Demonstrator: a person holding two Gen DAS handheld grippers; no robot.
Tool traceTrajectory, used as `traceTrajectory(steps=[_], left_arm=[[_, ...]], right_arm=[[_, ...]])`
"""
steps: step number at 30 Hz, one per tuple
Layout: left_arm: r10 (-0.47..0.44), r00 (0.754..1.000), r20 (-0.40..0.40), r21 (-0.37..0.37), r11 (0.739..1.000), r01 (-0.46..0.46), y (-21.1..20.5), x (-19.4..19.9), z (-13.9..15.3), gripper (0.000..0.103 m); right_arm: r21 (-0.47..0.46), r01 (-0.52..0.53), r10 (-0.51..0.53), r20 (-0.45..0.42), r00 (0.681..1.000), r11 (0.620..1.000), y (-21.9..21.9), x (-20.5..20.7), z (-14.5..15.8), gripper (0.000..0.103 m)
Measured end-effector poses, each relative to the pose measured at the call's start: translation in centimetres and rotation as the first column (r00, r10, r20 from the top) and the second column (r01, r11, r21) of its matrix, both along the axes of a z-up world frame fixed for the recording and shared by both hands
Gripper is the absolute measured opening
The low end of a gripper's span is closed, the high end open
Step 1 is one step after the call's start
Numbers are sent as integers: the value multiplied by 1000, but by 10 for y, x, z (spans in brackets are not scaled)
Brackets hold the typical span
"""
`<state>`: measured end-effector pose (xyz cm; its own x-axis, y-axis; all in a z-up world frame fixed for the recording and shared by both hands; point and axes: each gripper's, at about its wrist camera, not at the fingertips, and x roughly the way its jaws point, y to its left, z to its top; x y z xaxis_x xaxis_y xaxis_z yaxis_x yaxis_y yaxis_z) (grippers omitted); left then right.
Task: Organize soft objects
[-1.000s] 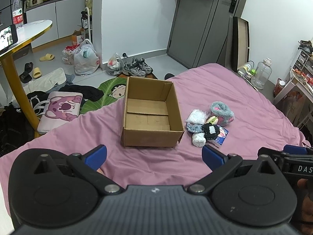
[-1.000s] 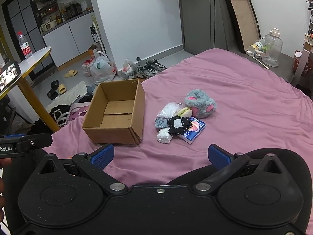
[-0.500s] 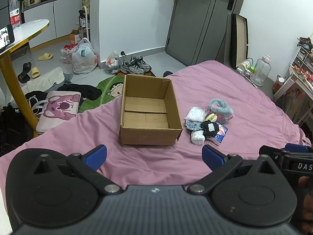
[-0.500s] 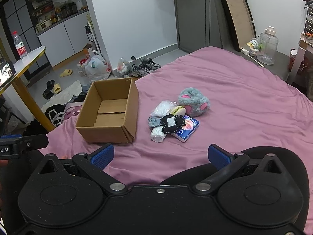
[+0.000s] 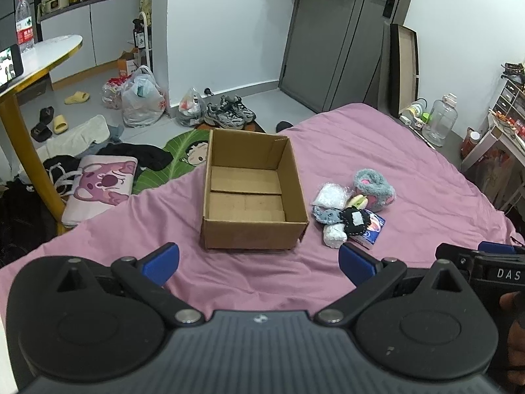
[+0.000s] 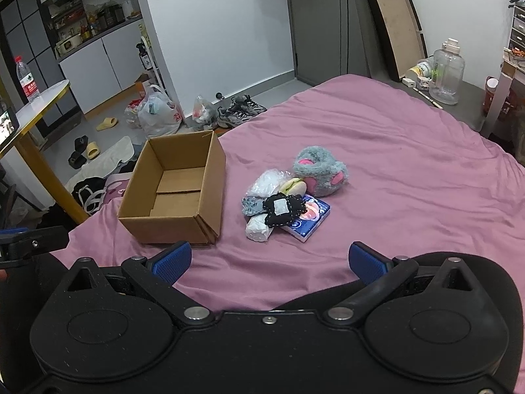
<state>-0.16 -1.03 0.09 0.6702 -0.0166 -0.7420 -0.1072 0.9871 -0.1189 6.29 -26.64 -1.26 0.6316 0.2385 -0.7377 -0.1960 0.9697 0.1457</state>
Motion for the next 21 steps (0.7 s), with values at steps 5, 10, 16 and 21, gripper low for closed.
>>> traceTrajectory(steps=[5,10,16,21], left_arm=[[5,1000,-2,-3,1000,-5,2,9,0,103],[5,1000,0,2,1000,-5,1,16,-2,103],[-3,1000,4,7,1000,3,-4,28,-7,102],[-8,1000,7,10,1000,8,-9,39,-13,102]], right_arm=[[-1,-4,4,-8,1000,1000,-1,7,-3,103],[7,-9,9,-9,1000,1000,-2,11,-5,103],[40,-21,22,-18,1000,999,-9,27,-14,103],[82,-20,24,-47,999,996,-17,40,-24,103]])
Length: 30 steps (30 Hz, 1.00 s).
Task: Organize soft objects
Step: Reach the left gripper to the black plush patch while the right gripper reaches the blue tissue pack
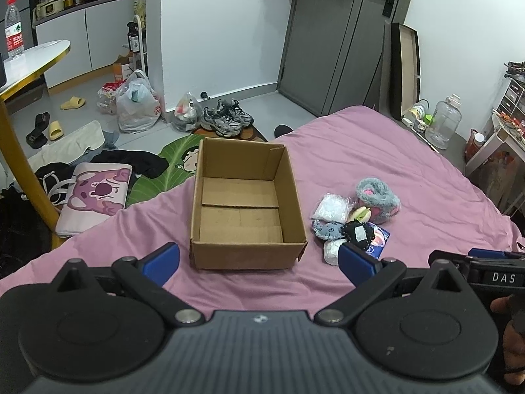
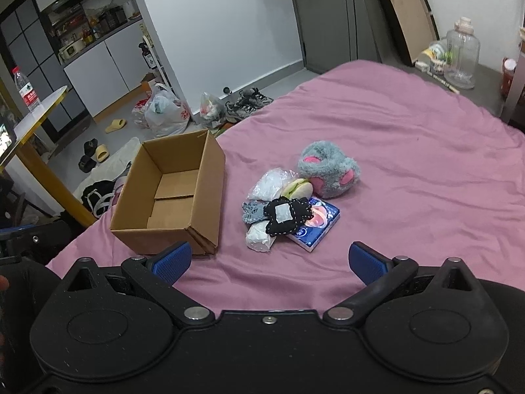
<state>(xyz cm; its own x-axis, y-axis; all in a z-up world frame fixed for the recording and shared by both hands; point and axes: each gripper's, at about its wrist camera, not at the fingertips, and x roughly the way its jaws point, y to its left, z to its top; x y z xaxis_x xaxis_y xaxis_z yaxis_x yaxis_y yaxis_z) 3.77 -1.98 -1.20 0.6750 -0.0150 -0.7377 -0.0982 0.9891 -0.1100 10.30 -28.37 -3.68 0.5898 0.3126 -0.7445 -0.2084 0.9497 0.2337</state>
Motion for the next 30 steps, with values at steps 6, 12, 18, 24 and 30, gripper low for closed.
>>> traceTrajectory(steps=[6,12,18,24,30], left_arm=[[-21,1000,-20,-19,1000,21,-11,18,-12,100],[-39,999,3,-32,999,39,-26,33,-18,99],[-63,998,-9,-48,997,63,-45,56,-27,90],[-90,995,-31,-57,994,88,-65,76,-40,82],[-114,992,-52,-82,991,109,-82,95,-53,71]], right_arm=[[79,29,-25,-49,998,996,-16,16,-16,103],[145,78,-65,-88,994,986,-26,38,-28,103],[227,177,-136,-187,973,958,-43,64,-48,85],[279,264,-196,-248,949,923,-57,79,-62,83],[292,329,-242,-297,924,898,-64,99,-78,79]])
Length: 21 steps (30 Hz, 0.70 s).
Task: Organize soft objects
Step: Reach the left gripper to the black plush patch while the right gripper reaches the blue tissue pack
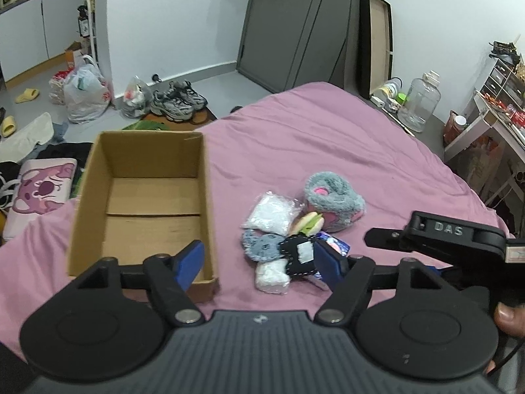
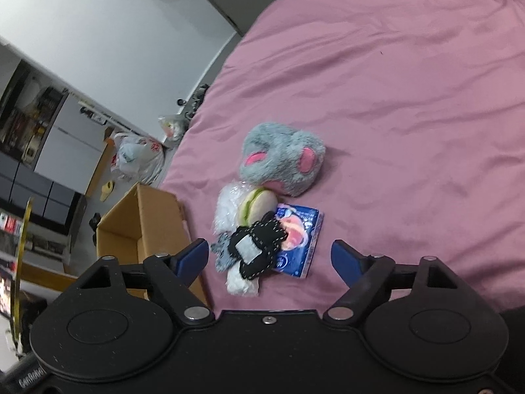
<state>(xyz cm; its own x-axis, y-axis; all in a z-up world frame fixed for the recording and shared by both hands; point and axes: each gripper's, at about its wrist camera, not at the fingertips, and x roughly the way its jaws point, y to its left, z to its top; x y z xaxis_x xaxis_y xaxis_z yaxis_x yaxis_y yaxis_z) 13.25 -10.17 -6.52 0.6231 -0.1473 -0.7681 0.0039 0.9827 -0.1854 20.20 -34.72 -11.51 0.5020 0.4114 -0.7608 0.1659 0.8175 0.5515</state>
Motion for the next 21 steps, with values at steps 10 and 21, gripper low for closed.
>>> traceTrajectory(steps=[10,21], left_arm=[[-55,997,-51,-6,998,55,-32,25,-26,69],[-79,989,-128,10,997,81,-54,52,-63,69]], right_arm=[[22,30,-28,-72,997,999,-3,25,-28,74],[13,55,-53,-122,991,998,-8,36,-46,74]])
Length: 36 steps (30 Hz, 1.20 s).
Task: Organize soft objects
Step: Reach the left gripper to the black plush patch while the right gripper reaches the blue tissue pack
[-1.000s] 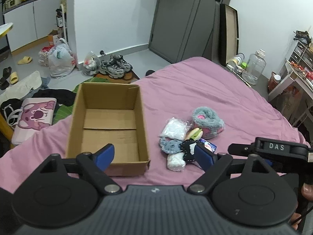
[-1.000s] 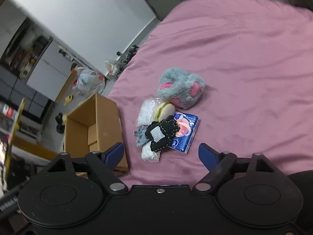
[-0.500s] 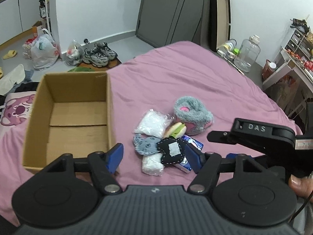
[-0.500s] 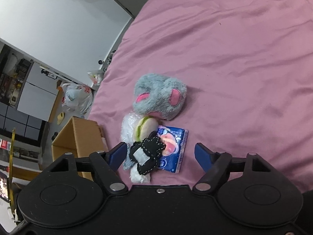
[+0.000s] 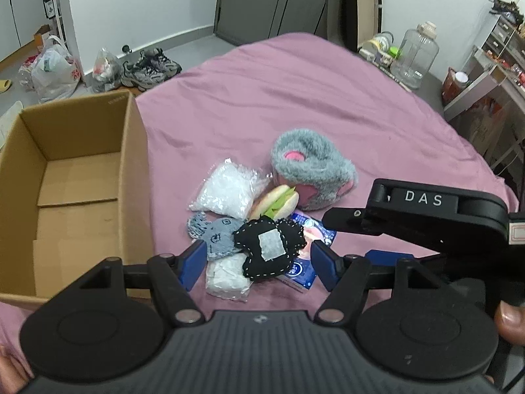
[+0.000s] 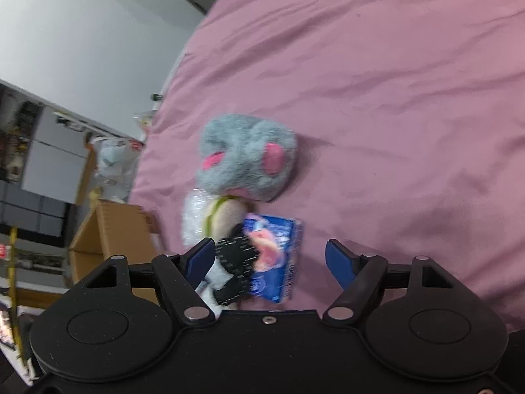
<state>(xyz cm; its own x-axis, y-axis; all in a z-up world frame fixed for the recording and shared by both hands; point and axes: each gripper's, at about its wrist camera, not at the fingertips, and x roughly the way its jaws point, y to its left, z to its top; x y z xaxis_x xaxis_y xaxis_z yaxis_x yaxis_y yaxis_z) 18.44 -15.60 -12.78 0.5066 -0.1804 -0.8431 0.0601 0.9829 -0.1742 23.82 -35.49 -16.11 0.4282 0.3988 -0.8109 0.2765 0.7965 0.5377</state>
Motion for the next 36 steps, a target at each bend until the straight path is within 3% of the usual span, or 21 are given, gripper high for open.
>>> traceTrajectory(steps=[20,21,22,25,36], left_arm=[[-6,998,-60,55,998,10,-22,35,-50,69],[1,998,-61,55,998,2,-22,35,-51,64],[9,998,-61,59,998,-5,-22,35,-52,52],[27,998,-56,63,998,-23,-19,33,-51,40],[98,995,-21,3,995,-98,5,17,-26,36]], right_arm=[[87,11,-6,-61,998,996,-9,17,-24,73],[90,5,1,-64,998,996,-9,18,-26,73],[94,0,6,-67,998,996,-8,20,-27,73],[96,-11,19,-80,997,995,-4,25,-32,73],[56,-80,85,-92,992,995,14,30,-33,74]])
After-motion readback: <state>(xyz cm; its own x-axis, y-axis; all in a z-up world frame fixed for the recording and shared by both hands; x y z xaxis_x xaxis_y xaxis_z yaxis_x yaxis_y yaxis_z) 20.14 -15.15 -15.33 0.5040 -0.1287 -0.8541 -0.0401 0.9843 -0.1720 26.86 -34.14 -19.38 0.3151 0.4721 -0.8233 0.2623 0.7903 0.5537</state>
